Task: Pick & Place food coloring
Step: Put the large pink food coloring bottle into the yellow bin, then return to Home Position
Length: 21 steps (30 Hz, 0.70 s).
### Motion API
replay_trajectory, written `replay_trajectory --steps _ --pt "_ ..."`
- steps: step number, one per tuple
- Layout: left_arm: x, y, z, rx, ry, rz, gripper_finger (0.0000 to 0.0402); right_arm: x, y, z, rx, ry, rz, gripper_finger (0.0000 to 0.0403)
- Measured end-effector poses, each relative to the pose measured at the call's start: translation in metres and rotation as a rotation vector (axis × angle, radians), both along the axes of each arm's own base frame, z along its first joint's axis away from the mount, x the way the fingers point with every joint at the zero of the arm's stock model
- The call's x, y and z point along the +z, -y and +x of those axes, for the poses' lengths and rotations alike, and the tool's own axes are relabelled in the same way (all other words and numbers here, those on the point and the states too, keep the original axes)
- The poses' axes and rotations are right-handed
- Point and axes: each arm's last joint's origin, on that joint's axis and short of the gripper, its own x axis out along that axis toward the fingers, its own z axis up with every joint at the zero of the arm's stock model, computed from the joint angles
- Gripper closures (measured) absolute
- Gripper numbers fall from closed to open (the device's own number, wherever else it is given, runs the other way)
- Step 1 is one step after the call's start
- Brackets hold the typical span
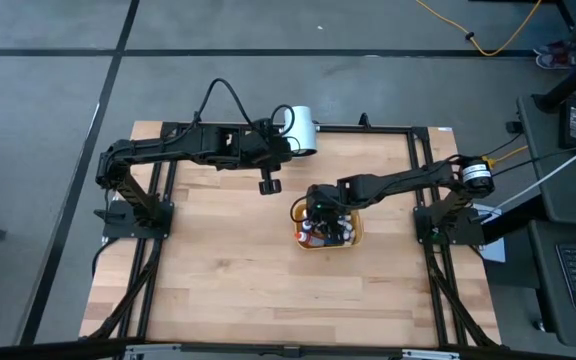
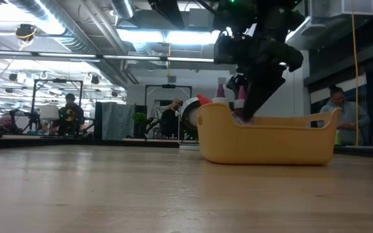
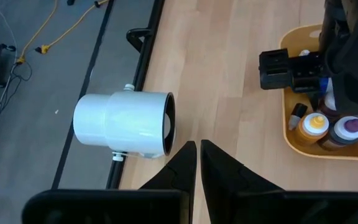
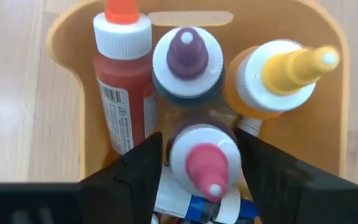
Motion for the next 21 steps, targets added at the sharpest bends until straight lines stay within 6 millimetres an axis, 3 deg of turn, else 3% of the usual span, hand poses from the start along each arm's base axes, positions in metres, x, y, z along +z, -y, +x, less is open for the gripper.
replay_trajectory --steps 5,10,13,17,21 --pt "0.000 0.000 0.000 -0.006 -0.008 0.004 0.0382 0.008 0.000 0.001 -0.005 -0.018 -0.015 0.0184" --pt "0.017 0.002 -0.016 -0.027 0.025 0.029 0.0382 0.038 0.002 -0.004 -0.025 -0.067 -0.085 0.0190" --pt "0.041 0.005 -0.040 -0.021 0.115 0.018 0.0382 0.069 0.005 -0.018 -0.085 -0.022 -0.140 0.0196" --pt "0.068 0.012 -0.086 -0.062 0.248 -0.045 0.0382 0.116 0.004 -0.056 -0.224 0.169 -0.248 0.0207" --pt "0.060 0.020 -0.132 -0.153 0.384 -0.131 0.0390 0.144 0.002 -0.103 -0.389 0.408 -0.346 0.0237"
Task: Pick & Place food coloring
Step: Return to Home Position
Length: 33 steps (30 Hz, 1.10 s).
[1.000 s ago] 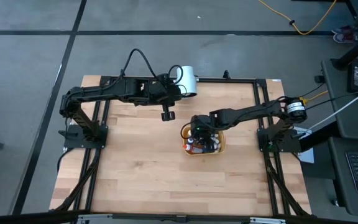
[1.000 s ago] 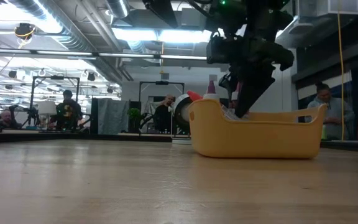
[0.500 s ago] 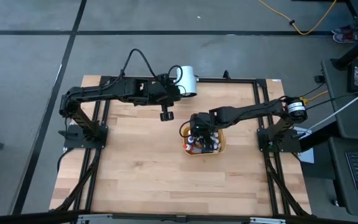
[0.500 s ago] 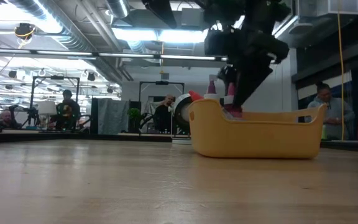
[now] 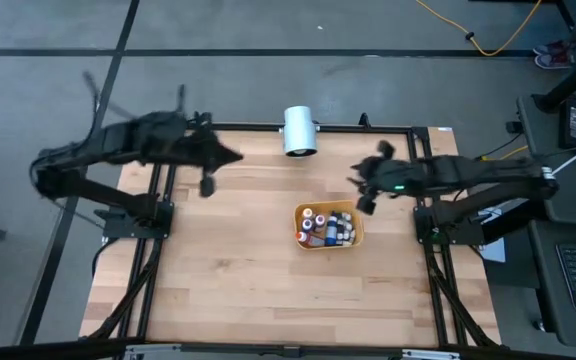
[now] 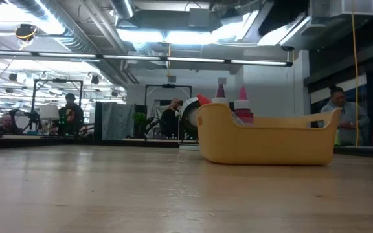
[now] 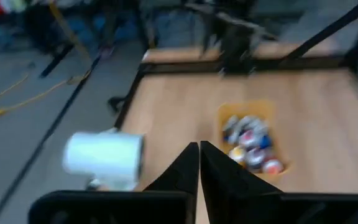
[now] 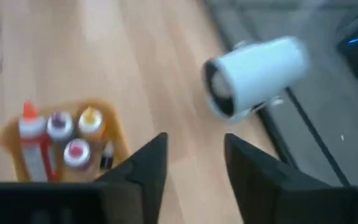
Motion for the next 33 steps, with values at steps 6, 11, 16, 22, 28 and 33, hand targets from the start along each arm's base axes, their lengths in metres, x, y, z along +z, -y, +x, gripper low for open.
replay_trajectory --steps 6,11,16,22,28,33 --pt "-0.081 0.013 -0.048 -0.224 0.347 -0.199 0.0398 -0.013 0.001 -0.052 -0.059 0.276 0.046 0.0336" --pt "-0.174 0.017 -0.072 -0.218 0.506 -0.379 0.0399 -0.040 -0.001 -0.071 0.024 0.360 0.123 0.0392" --pt "-0.232 0.018 -0.096 -0.152 0.591 -0.434 0.0399 -0.051 -0.001 -0.079 0.100 0.450 0.079 0.0396" --pt "-0.251 0.018 -0.110 -0.148 0.624 -0.418 0.0399 -0.057 0.000 -0.095 0.090 0.577 0.130 0.0394" --pt "-0.266 0.018 -0.102 -0.187 0.671 -0.390 0.0399 -0.061 0.001 -0.107 0.099 0.612 0.173 0.0397" --pt "-0.272 0.014 -0.102 -0.062 0.626 -0.330 0.0396 -0.058 0.001 -0.111 0.133 0.632 0.144 0.0399"
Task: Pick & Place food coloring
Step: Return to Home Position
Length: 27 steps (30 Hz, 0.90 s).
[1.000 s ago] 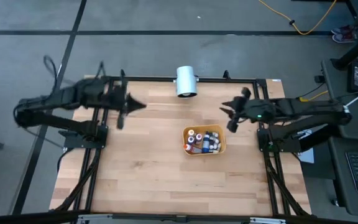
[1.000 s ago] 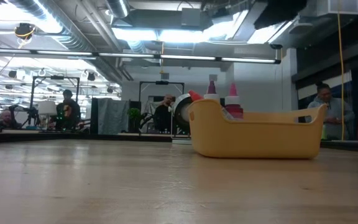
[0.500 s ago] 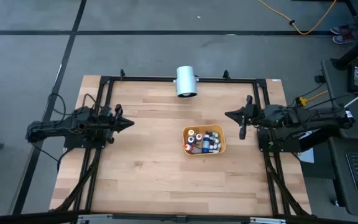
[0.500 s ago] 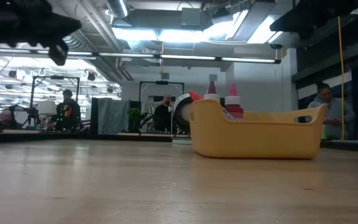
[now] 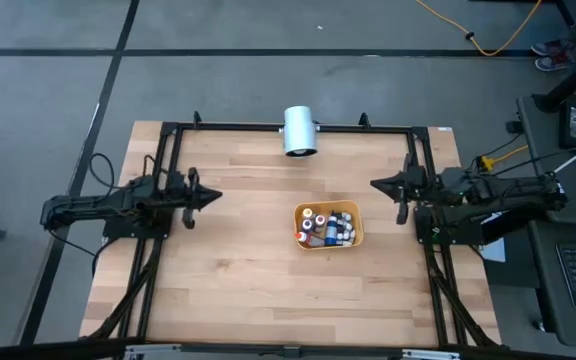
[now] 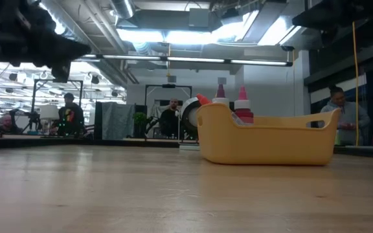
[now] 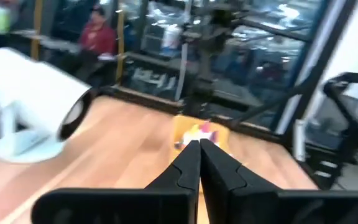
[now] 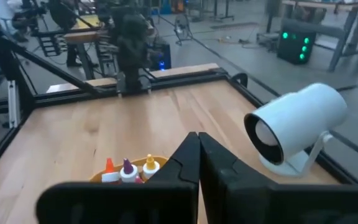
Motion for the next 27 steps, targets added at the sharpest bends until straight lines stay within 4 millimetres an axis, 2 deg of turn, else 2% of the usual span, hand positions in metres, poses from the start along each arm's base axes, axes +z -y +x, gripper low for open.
replay_trajectory --steps 6,10,13,18,21,24,27 --pt "-0.008 -0.002 0.001 0.074 -0.079 -0.062 0.0392 0.003 0.000 -0.008 0.055 0.016 -0.073 0.0398" --pt "-0.009 -0.002 0.001 0.074 -0.084 -0.058 0.0395 0.000 -0.001 -0.016 0.136 0.105 -0.118 0.0399" --pt "-0.008 -0.002 0.001 0.074 -0.083 -0.057 0.0395 -0.018 -0.003 -0.023 0.204 0.212 -0.135 0.0399" --pt "-0.008 -0.002 0.001 0.074 -0.083 -0.057 0.0390 -0.062 -0.007 -0.030 0.354 0.436 -0.111 0.0398" --pt "-0.009 -0.002 0.001 0.073 -0.083 -0.057 0.0389 -0.075 -0.011 -0.030 0.506 0.541 -0.099 0.0398" --pt "-0.008 -0.002 0.001 0.075 -0.083 -0.057 0.0391 -0.084 -0.015 -0.029 0.631 0.519 -0.112 0.0399" --pt "-0.008 -0.002 0.001 0.077 -0.077 -0.056 0.0393 -0.097 -0.016 -0.026 0.662 0.391 -0.134 0.0400"
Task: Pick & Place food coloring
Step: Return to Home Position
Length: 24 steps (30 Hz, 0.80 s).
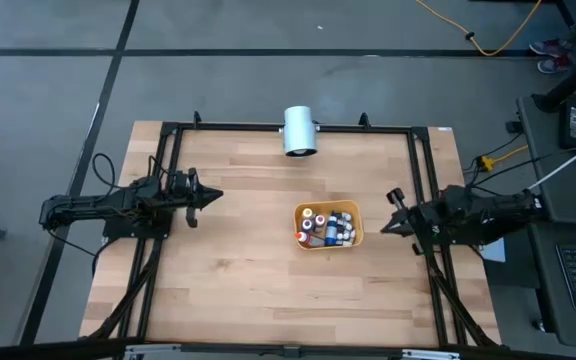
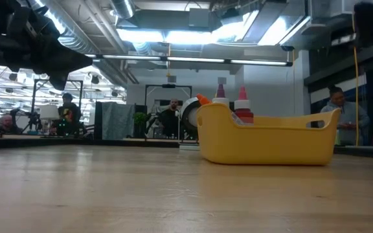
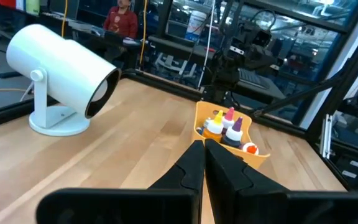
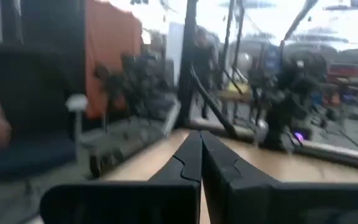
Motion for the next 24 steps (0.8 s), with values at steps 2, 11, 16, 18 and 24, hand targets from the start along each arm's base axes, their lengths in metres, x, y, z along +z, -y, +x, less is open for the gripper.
replay_trajectory --steps 2,11,16,18,24 --pt "-0.001 0.000 0.000 0.000 -0.006 -0.001 0.0393 -0.007 0.001 0.002 -0.054 -0.063 -0.022 0.0399" --pt "-0.001 0.000 0.000 0.003 -0.006 0.000 0.0391 -0.016 0.004 0.004 -0.187 -0.103 -0.198 0.0398" --pt "-0.001 0.000 0.000 0.003 -0.006 -0.001 0.0395 -0.016 0.004 0.004 -0.198 -0.099 -0.217 0.0392" --pt "-0.001 0.000 0.000 0.003 -0.006 0.000 0.0395 -0.016 0.004 0.004 -0.199 -0.098 -0.218 0.0386" --pt "-0.001 0.000 0.000 0.003 -0.006 -0.001 0.0391 -0.016 0.004 0.004 -0.199 -0.098 -0.219 0.0378"
